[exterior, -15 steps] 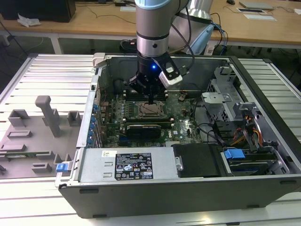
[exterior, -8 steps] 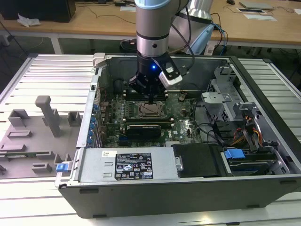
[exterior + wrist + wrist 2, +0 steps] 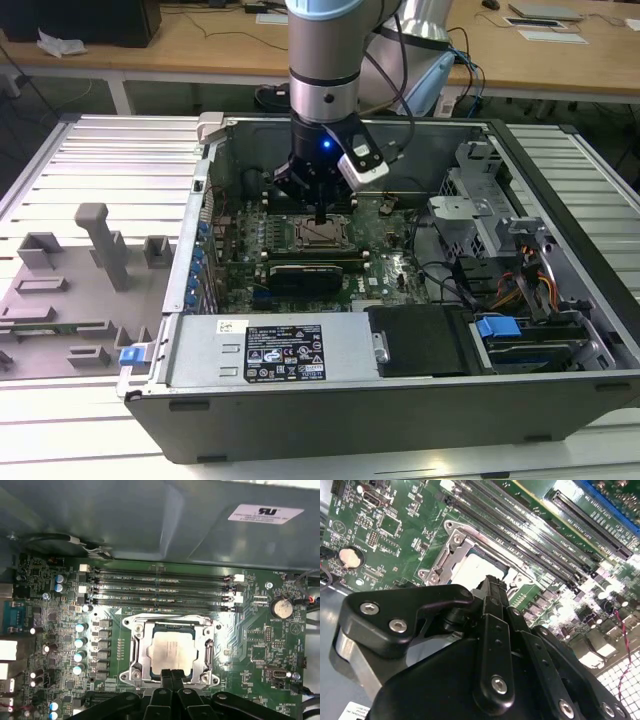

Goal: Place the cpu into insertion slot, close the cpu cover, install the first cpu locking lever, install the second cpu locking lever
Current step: 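Install the second cpu locking lever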

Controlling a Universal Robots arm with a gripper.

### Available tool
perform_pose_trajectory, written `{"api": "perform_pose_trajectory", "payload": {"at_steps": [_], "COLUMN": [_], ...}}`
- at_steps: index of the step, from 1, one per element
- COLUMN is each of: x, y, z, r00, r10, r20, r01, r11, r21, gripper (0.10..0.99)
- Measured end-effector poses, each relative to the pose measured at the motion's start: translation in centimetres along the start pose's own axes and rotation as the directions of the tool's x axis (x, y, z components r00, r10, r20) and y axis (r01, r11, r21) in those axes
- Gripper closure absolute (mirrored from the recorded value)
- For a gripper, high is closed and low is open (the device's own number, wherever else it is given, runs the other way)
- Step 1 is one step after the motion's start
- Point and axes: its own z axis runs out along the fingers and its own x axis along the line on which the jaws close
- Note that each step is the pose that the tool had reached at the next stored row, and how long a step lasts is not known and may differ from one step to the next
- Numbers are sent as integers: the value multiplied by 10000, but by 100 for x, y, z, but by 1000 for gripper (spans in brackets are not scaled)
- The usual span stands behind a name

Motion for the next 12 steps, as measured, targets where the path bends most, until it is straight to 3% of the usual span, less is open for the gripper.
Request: {"api": "perform_pose_trajectory", "payload": {"at_steps": [2, 6, 12], "x": [2, 10, 15], "y": [-41, -188, -242], "z": [-1, -5, -3], "r00": [10000, 10000, 10000], "r10": [0, 0, 1], "r20": [0, 0, 1], "r01": [0, 0, -1], "r11": [10000, 10000, 10000], "r21": [0, 1, 0], "gripper": [980, 980, 980]}}
